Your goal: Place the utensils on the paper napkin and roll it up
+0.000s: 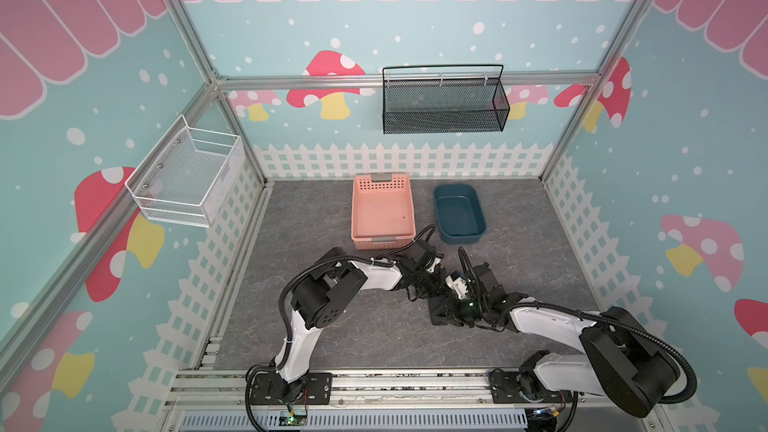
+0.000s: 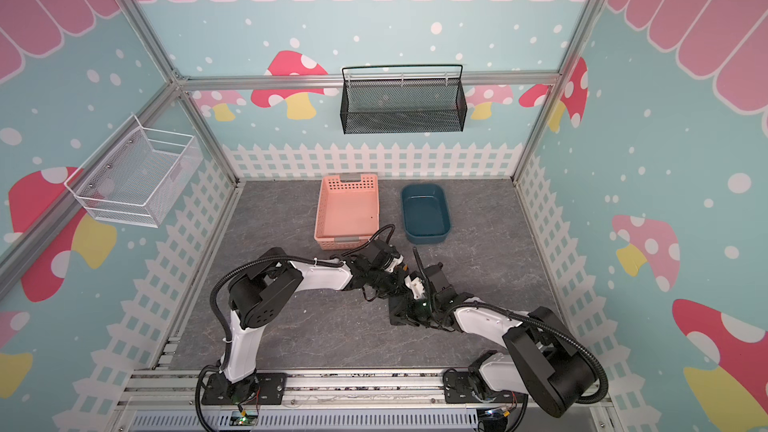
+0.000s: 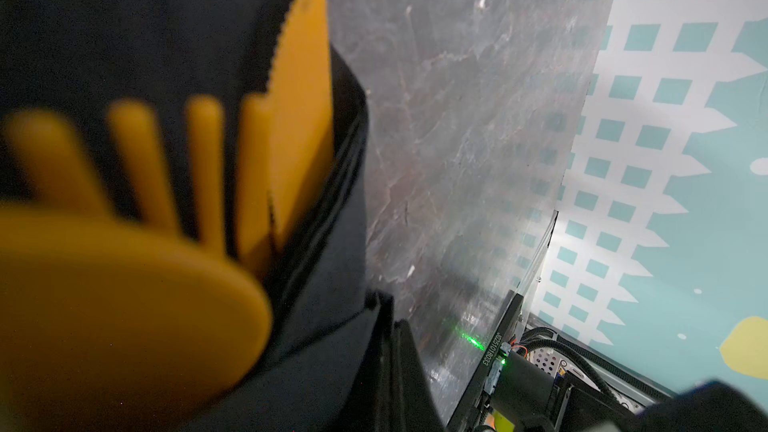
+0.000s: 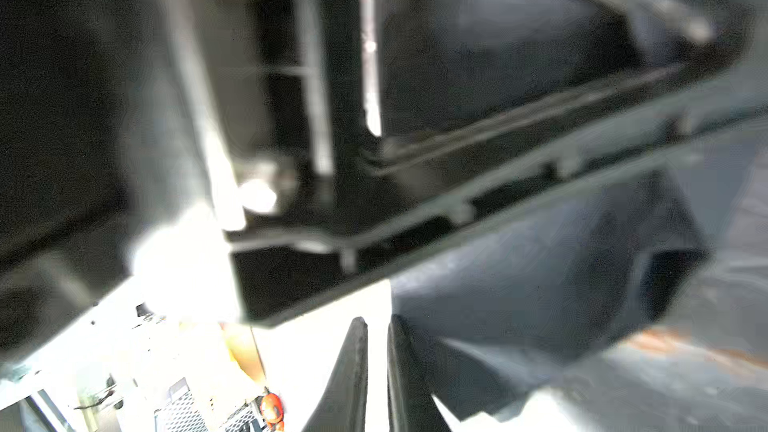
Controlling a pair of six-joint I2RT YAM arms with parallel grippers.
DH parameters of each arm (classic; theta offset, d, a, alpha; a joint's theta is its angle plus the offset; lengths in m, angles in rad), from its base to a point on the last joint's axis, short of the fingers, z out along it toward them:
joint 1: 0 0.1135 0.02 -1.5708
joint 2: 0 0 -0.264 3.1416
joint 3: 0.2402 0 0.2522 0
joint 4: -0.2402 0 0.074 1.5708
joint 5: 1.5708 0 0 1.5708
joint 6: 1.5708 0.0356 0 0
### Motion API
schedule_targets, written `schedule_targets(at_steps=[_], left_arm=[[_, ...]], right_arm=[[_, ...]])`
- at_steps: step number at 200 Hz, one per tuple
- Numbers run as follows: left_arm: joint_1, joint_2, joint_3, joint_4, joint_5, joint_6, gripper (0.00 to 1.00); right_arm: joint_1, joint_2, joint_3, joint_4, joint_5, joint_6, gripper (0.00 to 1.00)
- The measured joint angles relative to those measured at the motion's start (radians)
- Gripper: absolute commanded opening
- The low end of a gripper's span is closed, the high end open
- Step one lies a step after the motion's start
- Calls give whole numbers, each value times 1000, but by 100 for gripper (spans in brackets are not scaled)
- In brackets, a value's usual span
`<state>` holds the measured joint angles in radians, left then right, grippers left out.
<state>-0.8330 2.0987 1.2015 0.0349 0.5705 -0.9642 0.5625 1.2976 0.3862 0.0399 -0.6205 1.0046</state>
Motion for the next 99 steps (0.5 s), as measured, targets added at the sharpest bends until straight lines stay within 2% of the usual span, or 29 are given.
schedule_targets(at_steps=[77,99], left_arm=[[0,0,4,-8,-2,3,0],[0,0,5,-11,-3,11,8]], right_arm=[[-1,13,-12,-48,74,-48,10],[-2,14,-20,-34,72,-53,9]])
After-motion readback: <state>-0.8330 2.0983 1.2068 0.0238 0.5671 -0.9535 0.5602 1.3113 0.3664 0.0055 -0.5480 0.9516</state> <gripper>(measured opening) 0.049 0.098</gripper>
